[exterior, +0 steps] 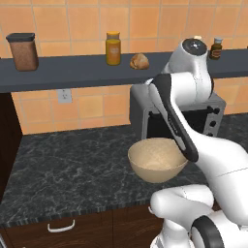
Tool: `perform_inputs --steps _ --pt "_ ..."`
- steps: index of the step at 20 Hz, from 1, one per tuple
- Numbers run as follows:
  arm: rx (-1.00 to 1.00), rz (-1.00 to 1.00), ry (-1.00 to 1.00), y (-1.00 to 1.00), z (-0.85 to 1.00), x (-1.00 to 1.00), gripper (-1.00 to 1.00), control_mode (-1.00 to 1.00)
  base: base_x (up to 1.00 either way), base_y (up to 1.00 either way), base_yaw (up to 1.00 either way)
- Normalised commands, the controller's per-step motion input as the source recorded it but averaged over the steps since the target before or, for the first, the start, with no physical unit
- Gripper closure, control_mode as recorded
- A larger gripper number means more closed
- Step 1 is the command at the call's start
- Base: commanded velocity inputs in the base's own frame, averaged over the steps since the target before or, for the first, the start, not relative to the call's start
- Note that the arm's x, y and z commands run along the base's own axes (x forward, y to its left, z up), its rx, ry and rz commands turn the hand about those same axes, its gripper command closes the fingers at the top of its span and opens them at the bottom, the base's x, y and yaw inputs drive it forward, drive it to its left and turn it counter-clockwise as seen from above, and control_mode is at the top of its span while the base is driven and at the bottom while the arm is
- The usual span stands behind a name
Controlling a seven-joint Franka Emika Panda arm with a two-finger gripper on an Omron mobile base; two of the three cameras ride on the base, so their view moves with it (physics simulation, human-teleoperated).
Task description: Open the cabinet, pick up the bread from the cabinet and place it in the basket. Then move the basket to the dining counter.
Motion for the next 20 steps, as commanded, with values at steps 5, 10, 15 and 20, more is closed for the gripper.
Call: perform_inputs --steps 5,10,15,20 --pt "0.15 0.0 -0.13 0.01 0.84 0.03 -1.0 -1.0 0.0 0.0 0.0" --pt "0.19 0.0 0.0 0.0 0.84 0.16 -1.0 -1.0 0.0 0.0 0.0" --pt "0.1 0.0 0.0 0.0 0.23 0.62 -1.0 -1.0 0.0 0.0 0.0" --pt "-0.01 0.0 0.07 0.09 0.0 0.81 -1.0 -1.0 0.0 0.0 0.0"
